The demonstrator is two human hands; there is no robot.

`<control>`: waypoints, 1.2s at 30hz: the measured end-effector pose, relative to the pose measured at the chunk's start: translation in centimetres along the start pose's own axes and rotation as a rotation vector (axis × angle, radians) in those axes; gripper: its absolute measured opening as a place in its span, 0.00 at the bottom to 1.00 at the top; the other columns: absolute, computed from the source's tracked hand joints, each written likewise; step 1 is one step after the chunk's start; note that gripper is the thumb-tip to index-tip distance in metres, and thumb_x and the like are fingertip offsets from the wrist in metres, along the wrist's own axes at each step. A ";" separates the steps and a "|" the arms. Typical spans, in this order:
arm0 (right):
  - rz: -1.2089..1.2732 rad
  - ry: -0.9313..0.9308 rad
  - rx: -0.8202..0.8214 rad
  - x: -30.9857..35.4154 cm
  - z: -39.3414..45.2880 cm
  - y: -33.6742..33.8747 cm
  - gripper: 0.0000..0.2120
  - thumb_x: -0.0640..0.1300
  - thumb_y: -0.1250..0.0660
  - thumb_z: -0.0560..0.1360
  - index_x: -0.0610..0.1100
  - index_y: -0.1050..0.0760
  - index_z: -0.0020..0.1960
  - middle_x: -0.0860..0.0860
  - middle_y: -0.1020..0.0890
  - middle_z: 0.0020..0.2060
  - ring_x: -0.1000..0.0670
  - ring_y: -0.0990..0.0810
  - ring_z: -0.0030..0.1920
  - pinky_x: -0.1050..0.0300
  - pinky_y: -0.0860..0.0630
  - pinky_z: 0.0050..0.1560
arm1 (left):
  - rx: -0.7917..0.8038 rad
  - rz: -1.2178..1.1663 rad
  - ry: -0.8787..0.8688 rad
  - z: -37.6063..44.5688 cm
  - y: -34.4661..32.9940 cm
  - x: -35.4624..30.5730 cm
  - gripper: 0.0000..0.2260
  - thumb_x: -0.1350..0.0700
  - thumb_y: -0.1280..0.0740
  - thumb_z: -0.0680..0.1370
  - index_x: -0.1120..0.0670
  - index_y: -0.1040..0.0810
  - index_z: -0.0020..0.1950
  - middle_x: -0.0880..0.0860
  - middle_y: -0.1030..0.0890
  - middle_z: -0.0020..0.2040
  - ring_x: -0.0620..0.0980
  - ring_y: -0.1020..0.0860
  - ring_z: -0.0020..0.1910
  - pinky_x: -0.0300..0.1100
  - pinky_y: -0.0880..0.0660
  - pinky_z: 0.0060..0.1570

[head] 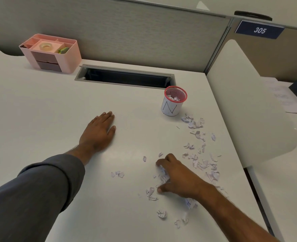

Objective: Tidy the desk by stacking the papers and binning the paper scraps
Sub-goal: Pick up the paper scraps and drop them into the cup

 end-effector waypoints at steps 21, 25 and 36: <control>-0.057 0.186 -0.104 4.1 0.9 -2.0 0.12 0.33 0.39 0.76 0.41 0.19 0.52 0.47 0.22 0.48 0.47 0.24 0.51 0.53 0.28 0.51 | 0.007 -0.003 0.006 0.1 -0.3 0.2 0.25 0.48 0.46 0.84 0.51 0.41 0.81 0.47 0.43 0.81 0.46 0.46 0.80 0.43 0.52 0.79; -0.055 0.148 -0.093 3.3 2.2 -1.5 0.11 0.34 0.38 0.77 0.40 0.19 0.53 0.46 0.20 0.52 0.47 0.22 0.53 0.58 0.30 0.53 | 0.001 -0.001 0.001 0.0 -0.3 0.2 0.25 0.47 0.46 0.84 0.51 0.41 0.81 0.47 0.42 0.81 0.46 0.46 0.80 0.43 0.51 0.79; 0.435 -0.122 -0.401 -0.8 4.9 7.9 0.10 0.29 0.29 0.71 0.44 0.17 0.41 0.51 0.17 0.33 0.61 0.22 0.28 0.72 0.26 0.34 | -0.002 -0.006 0.007 -0.1 -0.3 0.3 0.25 0.47 0.46 0.84 0.51 0.41 0.81 0.46 0.43 0.81 0.44 0.47 0.80 0.42 0.53 0.79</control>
Point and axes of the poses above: each hand's wrist, its own z-axis towards the middle knuckle, its own y-axis out of the back of the hand, x = y × z, the point moved 4 cm from there along z, towards the middle knuckle
